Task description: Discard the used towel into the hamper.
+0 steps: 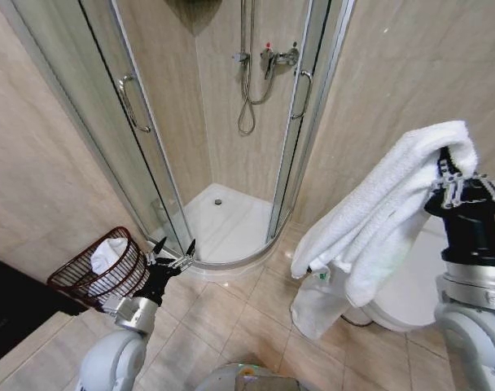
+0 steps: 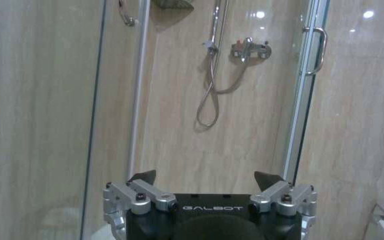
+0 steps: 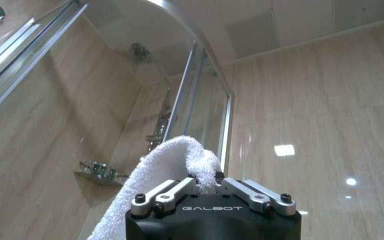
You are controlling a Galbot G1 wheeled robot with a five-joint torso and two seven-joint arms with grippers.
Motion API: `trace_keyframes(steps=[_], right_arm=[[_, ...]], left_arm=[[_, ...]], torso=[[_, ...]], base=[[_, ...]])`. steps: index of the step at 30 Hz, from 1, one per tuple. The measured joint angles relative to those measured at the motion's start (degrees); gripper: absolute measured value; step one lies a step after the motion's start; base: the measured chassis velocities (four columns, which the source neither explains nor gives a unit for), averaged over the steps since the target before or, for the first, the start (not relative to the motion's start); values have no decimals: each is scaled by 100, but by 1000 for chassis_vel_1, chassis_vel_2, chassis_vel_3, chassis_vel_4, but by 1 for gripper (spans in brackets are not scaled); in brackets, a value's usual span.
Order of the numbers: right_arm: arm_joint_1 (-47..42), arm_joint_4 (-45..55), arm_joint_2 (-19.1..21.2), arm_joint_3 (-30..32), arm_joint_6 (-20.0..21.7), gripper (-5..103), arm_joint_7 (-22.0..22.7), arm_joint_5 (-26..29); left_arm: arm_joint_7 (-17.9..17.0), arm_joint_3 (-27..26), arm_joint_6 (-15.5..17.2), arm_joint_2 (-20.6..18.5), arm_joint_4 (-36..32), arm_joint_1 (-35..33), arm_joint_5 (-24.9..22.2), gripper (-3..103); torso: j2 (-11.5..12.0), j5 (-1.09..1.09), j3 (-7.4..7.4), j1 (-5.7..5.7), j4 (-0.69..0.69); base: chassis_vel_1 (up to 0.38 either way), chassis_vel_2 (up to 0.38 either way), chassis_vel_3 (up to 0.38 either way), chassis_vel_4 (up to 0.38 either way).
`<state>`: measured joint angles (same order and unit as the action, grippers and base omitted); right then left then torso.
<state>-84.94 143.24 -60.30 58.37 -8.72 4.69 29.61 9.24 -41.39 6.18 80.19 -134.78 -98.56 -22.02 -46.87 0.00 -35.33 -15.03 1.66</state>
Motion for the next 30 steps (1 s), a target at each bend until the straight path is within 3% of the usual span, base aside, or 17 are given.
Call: trace_keyframes(steps=[30], right_arm=[[-39, 1, 140, 390, 21, 3, 84, 396]], left_arm=[[0, 0, 0, 0, 0, 0, 0, 99]], torso=[[-782, 0, -444, -338, 0]], base=[[0, 0, 0, 0]])
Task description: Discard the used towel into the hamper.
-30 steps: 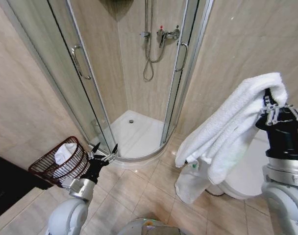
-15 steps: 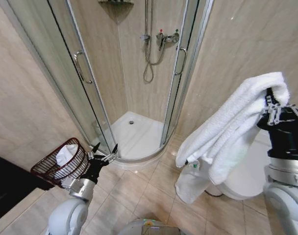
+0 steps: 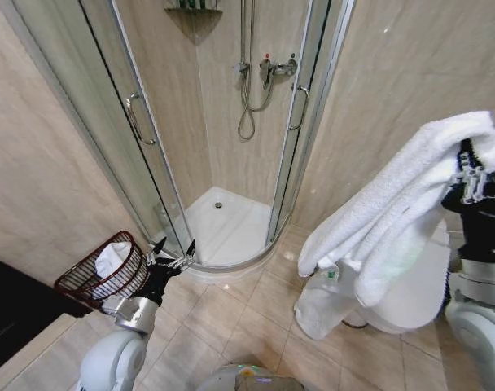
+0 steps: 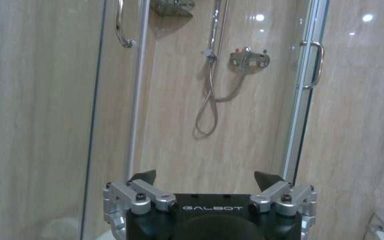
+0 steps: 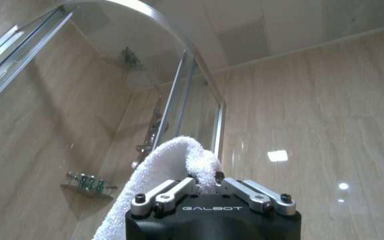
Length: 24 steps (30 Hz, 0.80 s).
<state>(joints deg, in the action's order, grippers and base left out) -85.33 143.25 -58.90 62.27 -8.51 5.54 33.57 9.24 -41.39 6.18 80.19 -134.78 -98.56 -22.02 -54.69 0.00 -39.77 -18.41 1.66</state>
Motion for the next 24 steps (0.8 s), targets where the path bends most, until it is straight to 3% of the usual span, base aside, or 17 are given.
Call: trace_keyframes(steps=[24], right_arm=[[76, 0, 70, 48, 70, 3, 19, 62]], left_arm=[[0, 0, 0, 0, 0, 0, 0, 99]], torso=[[-687, 0, -378, -306, 0]], base=[[0, 0, 0, 0]])
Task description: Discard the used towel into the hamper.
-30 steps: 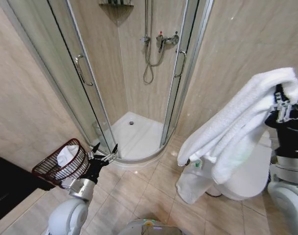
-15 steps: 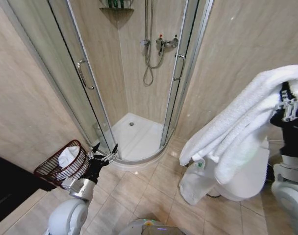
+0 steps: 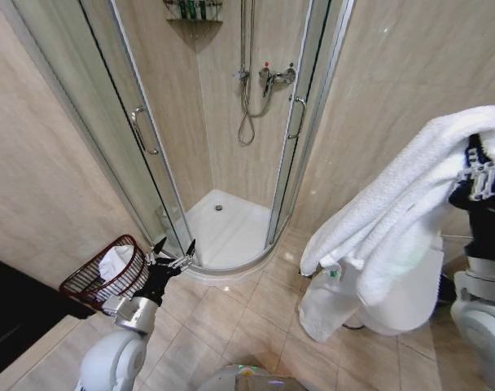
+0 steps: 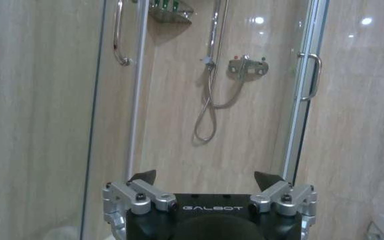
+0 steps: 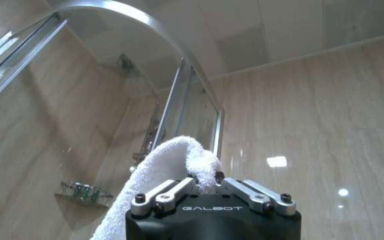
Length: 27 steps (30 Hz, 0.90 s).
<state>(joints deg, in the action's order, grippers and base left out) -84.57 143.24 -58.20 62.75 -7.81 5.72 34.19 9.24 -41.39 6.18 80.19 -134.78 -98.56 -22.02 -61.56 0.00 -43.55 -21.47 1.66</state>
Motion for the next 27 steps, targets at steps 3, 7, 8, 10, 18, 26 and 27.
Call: trace_keyframes(steps=[3, 7, 8, 10, 18, 26, 27], right_arm=[[20, 0, 0, -36, 11, 3, 0, -14], [27, 0, 8, -39, 19, 3, -1, -16], [26, 0, 8, -40, 19, 3, -3, -20], [25, 0, 8, -40, 19, 3, -4, -23], [26, 0, -2, -81, 16, 3, -11, -46], [52, 0, -27, -137, 15, 3, -16, -65], [57, 0, -26, -139, 15, 3, -16, -67]], left_arm=[[0, 0, 0, 0, 0, 0, 0, 99], [0, 0, 0, 0, 0, 0, 0, 99], [0, 0, 0, 0, 0, 0, 0, 99], [0, 0, 0, 0, 0, 0, 0, 99], [0, 0, 0, 0, 0, 0, 0, 99], [0, 0, 0, 0, 0, 0, 0, 99], [0, 0, 0, 0, 0, 0, 0, 99]], torso=[[-84, 0, -46, -39, 0], [-204, 0, -112, -94, 0], [-239, 0, -131, -110, 0], [-282, 0, -156, -128, 0], [-537, 0, -295, -245, 0], [-763, 0, -421, -344, 0], [-800, 0, -442, -360, 0]], base=[[0, 0, 0, 0], [0, 0, 0, 0], [0, 0, 0, 0], [0, 0, 0, 0], [0, 0, 0, 0], [0, 0, 0, 0], [0, 0, 0, 0]])
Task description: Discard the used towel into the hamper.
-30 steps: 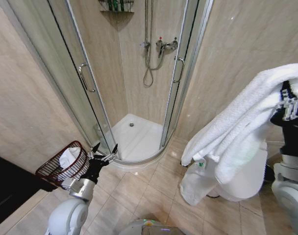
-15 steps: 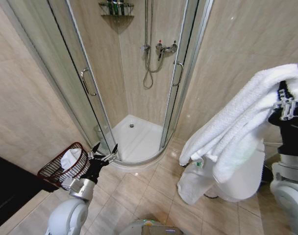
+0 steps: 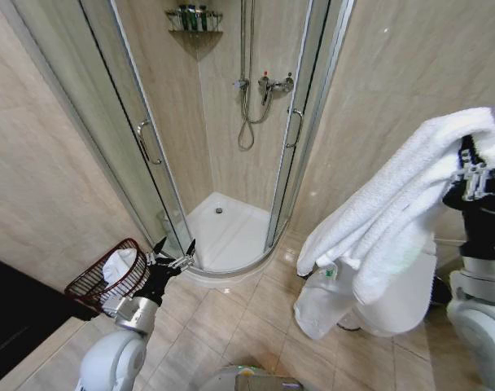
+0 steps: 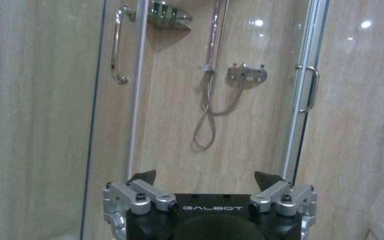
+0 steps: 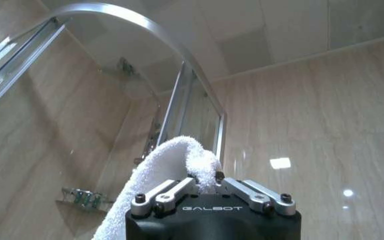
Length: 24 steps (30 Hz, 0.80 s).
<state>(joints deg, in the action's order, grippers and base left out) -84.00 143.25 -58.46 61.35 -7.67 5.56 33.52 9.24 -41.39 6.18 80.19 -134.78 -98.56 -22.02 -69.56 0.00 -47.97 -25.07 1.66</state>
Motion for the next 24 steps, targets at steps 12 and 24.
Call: trace_keyframes(steps=[12, 24], right_arm=[[-23, 0, 10, 30, 0, 3, 0, 11], [-57, 0, -27, 16, 0, 3, -6, -2]], left_arm=[[0, 0, 0, 0, 0, 0, 0, 99], [0, 0, 0, 0, 0, 0, 0, 99]], torso=[[-363, 0, -198, -164, 0], [-520, 0, -285, -236, 0]], base=[[0, 0, 0, 0], [0, 0, 0, 0]])
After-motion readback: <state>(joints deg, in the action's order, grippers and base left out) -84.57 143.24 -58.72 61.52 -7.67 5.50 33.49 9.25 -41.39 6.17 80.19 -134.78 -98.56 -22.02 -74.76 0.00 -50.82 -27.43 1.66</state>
